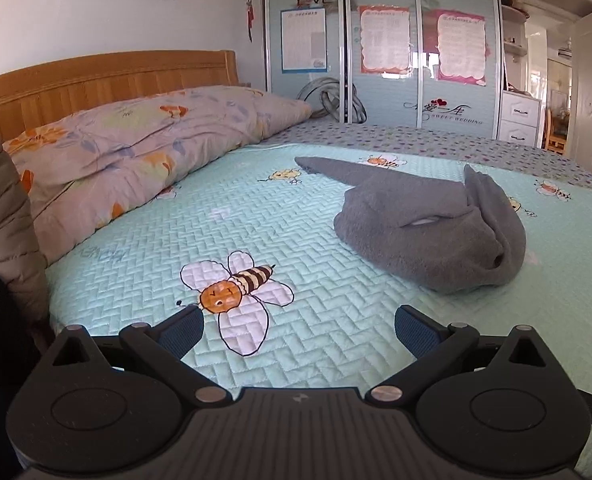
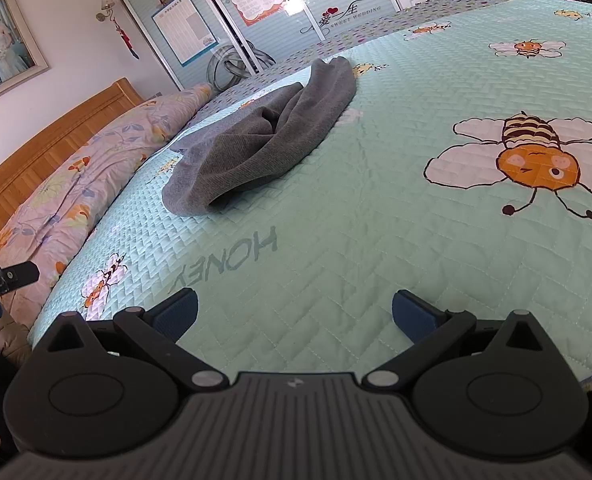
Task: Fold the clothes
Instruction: 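Move both grippers toward the crumpled grey sweater on the bed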
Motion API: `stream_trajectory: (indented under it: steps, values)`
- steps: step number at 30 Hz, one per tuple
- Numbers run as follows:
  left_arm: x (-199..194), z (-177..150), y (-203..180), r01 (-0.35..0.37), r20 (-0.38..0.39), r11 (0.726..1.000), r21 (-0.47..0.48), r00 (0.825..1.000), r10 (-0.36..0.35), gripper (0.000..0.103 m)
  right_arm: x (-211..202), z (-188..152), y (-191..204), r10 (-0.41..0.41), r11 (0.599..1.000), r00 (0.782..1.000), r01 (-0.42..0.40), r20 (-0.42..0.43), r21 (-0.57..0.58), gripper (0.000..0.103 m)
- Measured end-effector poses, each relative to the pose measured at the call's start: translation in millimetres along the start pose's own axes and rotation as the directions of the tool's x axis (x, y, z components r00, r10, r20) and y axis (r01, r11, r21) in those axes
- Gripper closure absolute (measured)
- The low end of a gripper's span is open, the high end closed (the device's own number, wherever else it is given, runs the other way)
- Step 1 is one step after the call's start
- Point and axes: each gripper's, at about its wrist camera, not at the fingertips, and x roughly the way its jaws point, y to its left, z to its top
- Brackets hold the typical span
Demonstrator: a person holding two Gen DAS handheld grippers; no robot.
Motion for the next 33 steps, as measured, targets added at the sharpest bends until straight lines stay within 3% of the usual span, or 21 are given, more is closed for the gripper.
stream_trajectory:
  steps: [10,21,33]
  values:
    - [-19.4,-47.6,8.3,0.049,0.045,0.999,-0.002,0.998,-0.049,0.001,1.3,0.6,0.0,0.0,1.0,1.0,0.0,-0.001,-0.001,0.0]
    - [14.9,16.3,-0.8,0.007,-0.114,0.999,-0.051,0.993,-0.013,0.001,0.4,-0.7,-1.4,0.002,1.0,1.0,-0.002,-0.002,-0.003,0.0]
    - [25.9,16.7,2.2,0.038,-0.149,0.997,-0.064,0.988,-0.047,0.001,0.8,-1.6,0.0,0.001,1.0,1.0,-0.001,-0.003,-0.008,0.0]
